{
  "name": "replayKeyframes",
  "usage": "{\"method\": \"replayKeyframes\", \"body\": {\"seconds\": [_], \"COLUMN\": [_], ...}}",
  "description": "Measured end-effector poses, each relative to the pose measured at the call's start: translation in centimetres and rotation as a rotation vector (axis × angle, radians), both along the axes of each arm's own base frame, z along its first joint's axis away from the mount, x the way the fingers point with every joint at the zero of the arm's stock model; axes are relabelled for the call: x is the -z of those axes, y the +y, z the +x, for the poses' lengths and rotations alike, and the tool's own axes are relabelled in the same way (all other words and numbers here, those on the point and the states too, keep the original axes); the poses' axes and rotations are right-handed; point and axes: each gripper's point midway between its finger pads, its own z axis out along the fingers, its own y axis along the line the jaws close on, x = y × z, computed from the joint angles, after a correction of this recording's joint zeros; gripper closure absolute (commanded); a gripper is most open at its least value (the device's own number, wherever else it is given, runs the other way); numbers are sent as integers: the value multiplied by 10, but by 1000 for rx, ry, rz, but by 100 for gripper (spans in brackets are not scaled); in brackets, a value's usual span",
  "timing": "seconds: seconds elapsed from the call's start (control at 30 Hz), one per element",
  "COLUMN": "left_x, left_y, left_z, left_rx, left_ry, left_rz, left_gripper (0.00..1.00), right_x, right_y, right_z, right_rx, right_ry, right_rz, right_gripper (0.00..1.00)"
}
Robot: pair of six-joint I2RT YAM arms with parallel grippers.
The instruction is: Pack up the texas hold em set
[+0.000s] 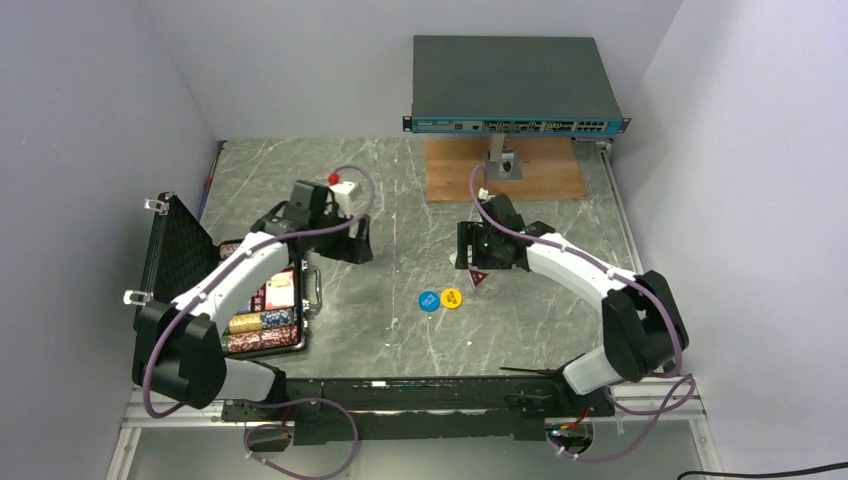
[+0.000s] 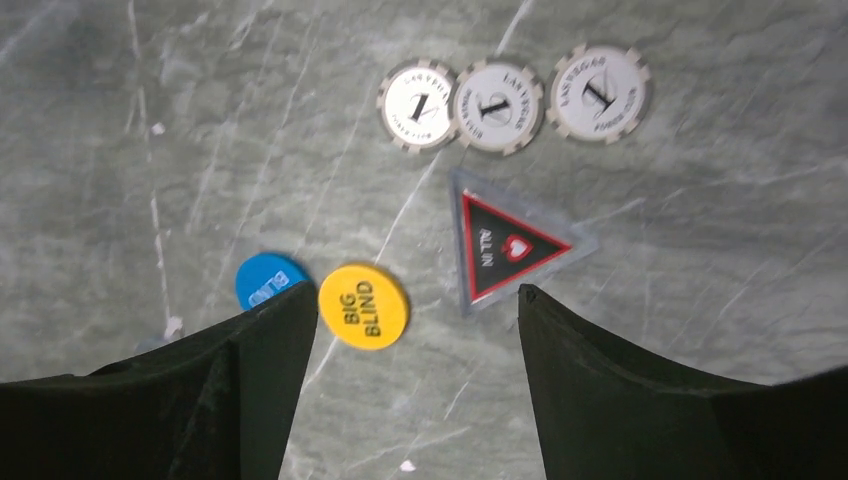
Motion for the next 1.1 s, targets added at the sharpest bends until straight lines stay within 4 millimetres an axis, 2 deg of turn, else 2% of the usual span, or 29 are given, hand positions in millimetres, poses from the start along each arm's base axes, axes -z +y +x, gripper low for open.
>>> {"method": "replayKeyframes", "body": {"seconds": [0.07, 0.13, 0.23, 0.57, 0.67, 0.77, 0.87, 0.9, 1.03, 1.1], "left_x": [-3, -5, -10, -19, -20, -19, -18, -18, -20, -21], "left_y": [-25, -33, -29, -17, -14, -11, -10, -9, -8, -8], "left_z": [-13, -18, -18, -16, -15, -15, -15, -15, -15, -15], "left_rx": [97, 139, 133, 107, 97, 92, 88, 86, 81, 81], "left_ry": [-27, -52, -93, -175, -181, -180, -177, -177, -184, -187], "left_rz": [22, 48, 100, 224, 239, 251, 258, 260, 262, 261], "left_gripper": [12, 12, 12, 11, 11, 11, 11, 11, 10, 9], "right_x": [3, 6, 16, 44, 58, 59, 63, 63, 57, 51], "right_y": [-2, -5, -8, -28, -28, -22, -15, -11, -8, -13], "right_z": [9, 17, 29, 30, 25, 25, 13, 3, -20, -17], "right_rx": [-7, -6, -1, 25, 21, 9, -15, -33, -65, -45], "right_ry": [-6, -10, -6, 38, 68, 49, 42, 47, 70, 51], "right_rz": [-48, -97, -156, -206, -208, -196, -208, -212, -227, -236], "right_gripper": [32, 37, 41, 40, 43, 45, 45, 44, 28, 26]}}
